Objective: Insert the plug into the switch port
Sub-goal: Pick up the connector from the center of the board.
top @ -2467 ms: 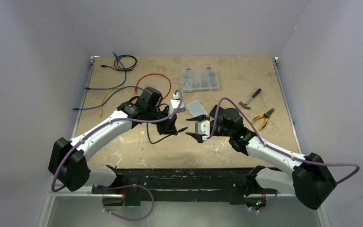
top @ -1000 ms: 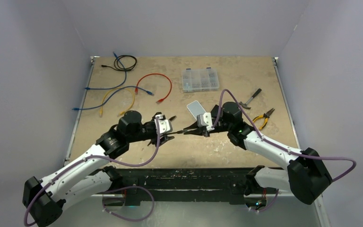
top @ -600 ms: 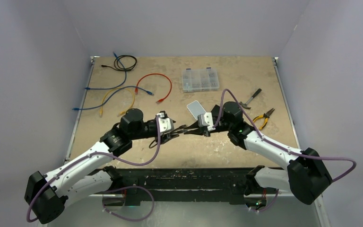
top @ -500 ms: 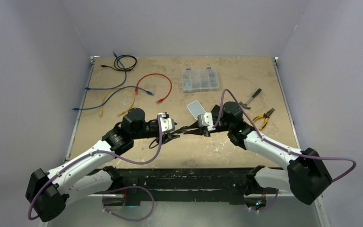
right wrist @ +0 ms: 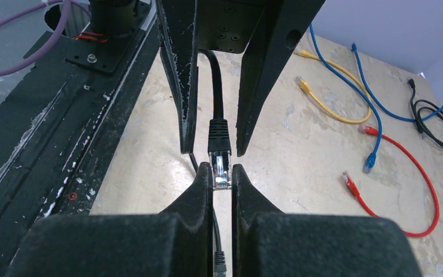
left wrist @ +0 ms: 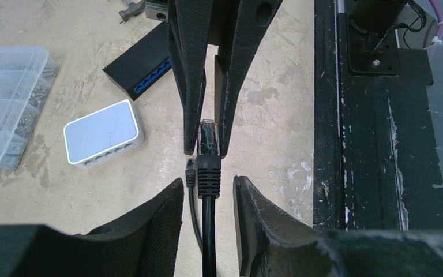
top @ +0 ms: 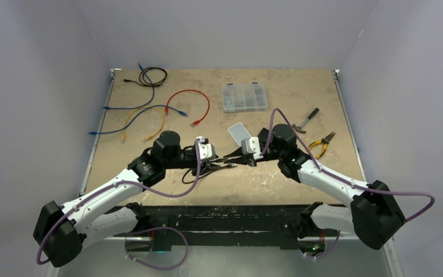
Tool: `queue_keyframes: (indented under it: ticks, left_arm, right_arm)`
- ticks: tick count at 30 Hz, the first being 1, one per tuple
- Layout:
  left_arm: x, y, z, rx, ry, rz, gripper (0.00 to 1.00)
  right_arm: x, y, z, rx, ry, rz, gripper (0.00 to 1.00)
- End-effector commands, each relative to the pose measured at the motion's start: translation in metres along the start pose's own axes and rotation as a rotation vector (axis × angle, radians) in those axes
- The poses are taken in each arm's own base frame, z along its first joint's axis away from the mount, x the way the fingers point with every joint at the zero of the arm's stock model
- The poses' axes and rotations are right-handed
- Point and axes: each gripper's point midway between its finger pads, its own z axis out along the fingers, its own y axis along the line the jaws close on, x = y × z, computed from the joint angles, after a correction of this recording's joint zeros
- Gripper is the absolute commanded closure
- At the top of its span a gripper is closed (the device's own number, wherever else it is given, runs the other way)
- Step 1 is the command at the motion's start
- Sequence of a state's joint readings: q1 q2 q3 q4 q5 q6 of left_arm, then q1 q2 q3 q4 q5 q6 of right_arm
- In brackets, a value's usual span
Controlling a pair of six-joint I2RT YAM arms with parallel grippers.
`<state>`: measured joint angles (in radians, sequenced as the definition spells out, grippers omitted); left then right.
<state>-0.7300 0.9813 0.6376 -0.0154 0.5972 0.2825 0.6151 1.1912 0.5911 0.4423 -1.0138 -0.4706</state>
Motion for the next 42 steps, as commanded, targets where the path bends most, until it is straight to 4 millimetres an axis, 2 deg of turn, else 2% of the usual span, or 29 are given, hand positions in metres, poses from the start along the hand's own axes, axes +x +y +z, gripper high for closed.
queue_keyframes:
  ticks: [1,7,8,13,20,24,28,29,33,36,40,42]
  left_arm:
    - [-0.031,0.005,0.000,-0.004,-0.071,0.025,0.63]
    - [-0.037,0.011,-0.002,-0.031,-0.068,0.024,0.62]
    - [-0.031,0.009,-0.002,-0.025,-0.045,0.008,0.62]
    - [-0.027,0.009,-0.002,-0.027,-0.023,0.002,0.66]
    - [-0.026,0.008,-0.001,-0.010,-0.015,-0.003,0.82]
    - [-0.027,0.008,-0.001,-0.008,-0.013,0.001,1.00]
    - [-0.025,0.016,-0.001,-0.054,0.009,-0.022,1.00]
    - [-0.024,0.020,-0.001,-0.077,0.016,-0.039,1.00]
    - [-0.009,0.042,0.000,-0.197,0.099,-0.125,1.00]
    - [0.009,0.062,0.001,-0.322,0.169,-0.223,1.00]
    - [0.026,0.070,0.015,-0.356,0.215,-0.327,1.00]
    - [0.037,0.071,0.024,-0.376,0.195,-0.392,1.00]
  right_arm:
    - [-0.005,-0.002,0.001,0.001,-0.017,-0.016,1.00]
    - [0.000,-0.003,0.001,0.010,0.002,-0.008,1.00]
    - [0.001,-0.004,0.001,0.013,0.004,-0.007,1.00]
    - [0.002,-0.005,0.001,0.016,0.009,-0.003,1.00]
    - [0.004,-0.005,0.001,0.016,0.013,0.004,1.00]
    - [0.007,-0.006,0.002,0.023,0.021,0.027,1.00]
    - [0.011,-0.010,0.002,0.059,0.029,0.080,1.00]
    - [0.011,-0.014,0.002,0.084,0.029,0.114,0.96]
    - [0.016,-0.042,0.001,0.238,0.054,0.279,0.67]
    - [0.023,-0.065,-0.005,0.333,0.074,0.369,0.59]
    - [0.036,-0.098,-0.025,0.466,0.086,0.508,0.53]
    - [0.040,-0.112,-0.038,0.519,0.077,0.558,0.44]
